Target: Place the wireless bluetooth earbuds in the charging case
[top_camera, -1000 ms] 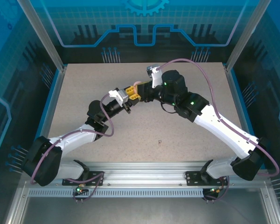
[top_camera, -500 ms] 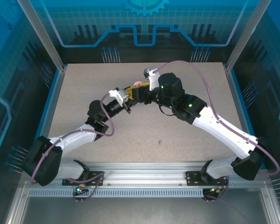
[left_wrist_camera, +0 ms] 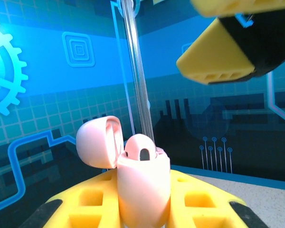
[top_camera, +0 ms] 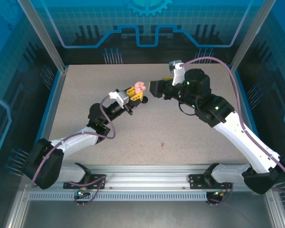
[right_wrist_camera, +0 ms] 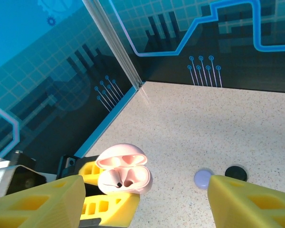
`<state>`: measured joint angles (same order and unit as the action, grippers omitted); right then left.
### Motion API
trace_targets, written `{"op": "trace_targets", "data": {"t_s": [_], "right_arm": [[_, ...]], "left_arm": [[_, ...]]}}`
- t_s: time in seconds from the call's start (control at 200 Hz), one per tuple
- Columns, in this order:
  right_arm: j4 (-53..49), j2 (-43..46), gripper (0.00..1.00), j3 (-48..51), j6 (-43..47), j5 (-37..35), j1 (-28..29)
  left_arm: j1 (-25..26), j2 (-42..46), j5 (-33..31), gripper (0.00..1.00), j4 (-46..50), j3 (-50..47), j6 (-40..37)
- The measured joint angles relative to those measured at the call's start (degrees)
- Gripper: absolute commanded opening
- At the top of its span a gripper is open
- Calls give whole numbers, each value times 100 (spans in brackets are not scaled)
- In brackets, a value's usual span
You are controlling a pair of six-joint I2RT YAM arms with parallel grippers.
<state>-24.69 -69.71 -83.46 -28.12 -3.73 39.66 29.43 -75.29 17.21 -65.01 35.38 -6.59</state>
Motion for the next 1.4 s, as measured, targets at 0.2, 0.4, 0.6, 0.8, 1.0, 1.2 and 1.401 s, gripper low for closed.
{"op": "trace_targets", "data": {"t_s": [0.2, 0.4, 0.6, 0.8, 1.0, 1.2, 1.401], "right_arm": [[-81, 234, 70, 708, -164, -70, -52], [-271, 234, 71, 1602, -431, -195, -111], [-529, 243, 71, 2090, -640, -339, -125], [-831, 168, 71, 2199, -708, -518, -153], [-1069, -348, 70, 2358, -730, -485, -157], [-1185, -1023, 67, 2702, -850, -372, -66], [-1246, -1543, 62, 2739, -1001, -378, 348]], "left_arm": [[0, 2, 0, 0, -4, -31, 151], [0, 63, 0, 0, 4, -31, 216], [0, 125, 0, 0, 35, -28, 221], [0, 125, 4, 0, 81, 0, 221], [0, 125, 20, 0, 111, 50, 221], [0, 103, 20, 0, 129, 50, 240], [0, 74, 20, 0, 129, 50, 332]]}}
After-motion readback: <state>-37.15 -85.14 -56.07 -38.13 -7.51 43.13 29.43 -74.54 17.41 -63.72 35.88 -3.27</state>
